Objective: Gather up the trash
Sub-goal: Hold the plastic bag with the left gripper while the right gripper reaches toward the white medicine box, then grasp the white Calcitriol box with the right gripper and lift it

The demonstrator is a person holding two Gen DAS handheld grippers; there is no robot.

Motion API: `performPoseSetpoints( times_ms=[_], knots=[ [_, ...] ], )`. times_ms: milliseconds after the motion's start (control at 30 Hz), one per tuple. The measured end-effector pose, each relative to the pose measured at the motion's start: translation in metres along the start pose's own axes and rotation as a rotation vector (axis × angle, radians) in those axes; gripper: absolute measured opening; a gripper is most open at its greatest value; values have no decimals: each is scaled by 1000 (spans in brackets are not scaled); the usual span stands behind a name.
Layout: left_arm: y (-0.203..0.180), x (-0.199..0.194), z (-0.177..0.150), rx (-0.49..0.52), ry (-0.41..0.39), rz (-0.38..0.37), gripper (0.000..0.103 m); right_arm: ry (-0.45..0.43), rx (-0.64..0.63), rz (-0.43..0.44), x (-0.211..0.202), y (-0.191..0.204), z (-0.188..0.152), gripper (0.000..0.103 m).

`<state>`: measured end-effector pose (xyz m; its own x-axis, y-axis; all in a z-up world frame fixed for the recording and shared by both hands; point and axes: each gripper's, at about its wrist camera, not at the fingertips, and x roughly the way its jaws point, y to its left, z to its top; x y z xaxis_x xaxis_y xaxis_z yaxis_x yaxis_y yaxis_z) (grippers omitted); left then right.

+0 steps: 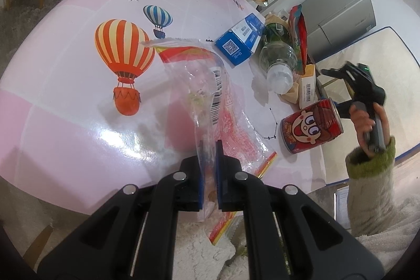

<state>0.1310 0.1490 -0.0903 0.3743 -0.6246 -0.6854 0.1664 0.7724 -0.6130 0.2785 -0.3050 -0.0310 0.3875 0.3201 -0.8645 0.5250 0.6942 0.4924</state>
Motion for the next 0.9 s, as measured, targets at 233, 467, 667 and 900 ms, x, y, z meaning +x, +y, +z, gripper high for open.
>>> performPoseSetpoints(
  times_ms=[233, 467, 667, 900],
  knots=[
    [5, 0, 0, -11, -3, -29, 6, 39, 94, -20, 15, 7, 8, 86],
    [8, 0, 0, -14, -4, -43, 6, 30, 48, -105, 21, 21, 7, 87],
    [8, 0, 0, -17, -8, -47, 6, 23, 18, -107, 20, 21, 6, 87],
    [7, 0, 0, -16, -9, -46, 6, 35, 3, -64, 15, 15, 2, 71]
  ],
)
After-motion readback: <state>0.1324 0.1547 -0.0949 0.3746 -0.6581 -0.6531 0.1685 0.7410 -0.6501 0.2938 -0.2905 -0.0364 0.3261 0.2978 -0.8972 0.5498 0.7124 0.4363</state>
